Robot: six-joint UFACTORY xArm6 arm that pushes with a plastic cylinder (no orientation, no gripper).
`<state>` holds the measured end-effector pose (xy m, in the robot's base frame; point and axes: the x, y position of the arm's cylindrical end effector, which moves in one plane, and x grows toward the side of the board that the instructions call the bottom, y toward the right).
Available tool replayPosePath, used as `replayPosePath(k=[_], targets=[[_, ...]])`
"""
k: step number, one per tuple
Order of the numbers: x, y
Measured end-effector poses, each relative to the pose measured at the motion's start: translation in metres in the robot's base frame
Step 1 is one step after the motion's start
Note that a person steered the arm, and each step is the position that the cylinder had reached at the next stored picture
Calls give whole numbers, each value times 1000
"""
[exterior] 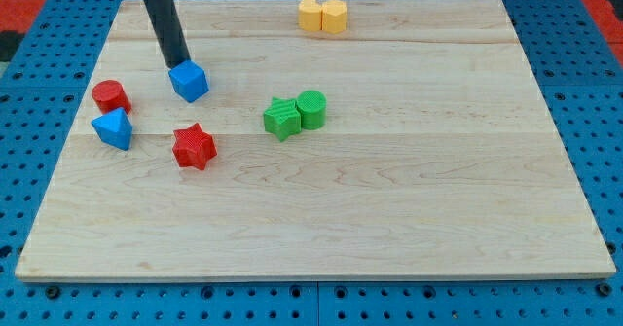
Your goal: Move the blue cube along with the blue triangle to the bottom left
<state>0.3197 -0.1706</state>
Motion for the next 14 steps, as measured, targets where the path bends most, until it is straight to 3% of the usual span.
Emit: replayPosePath(k=[3, 4, 5, 6, 10, 14], targets=[[70, 18], [66, 59], [96, 81], [110, 65], [78, 6], [81, -47]])
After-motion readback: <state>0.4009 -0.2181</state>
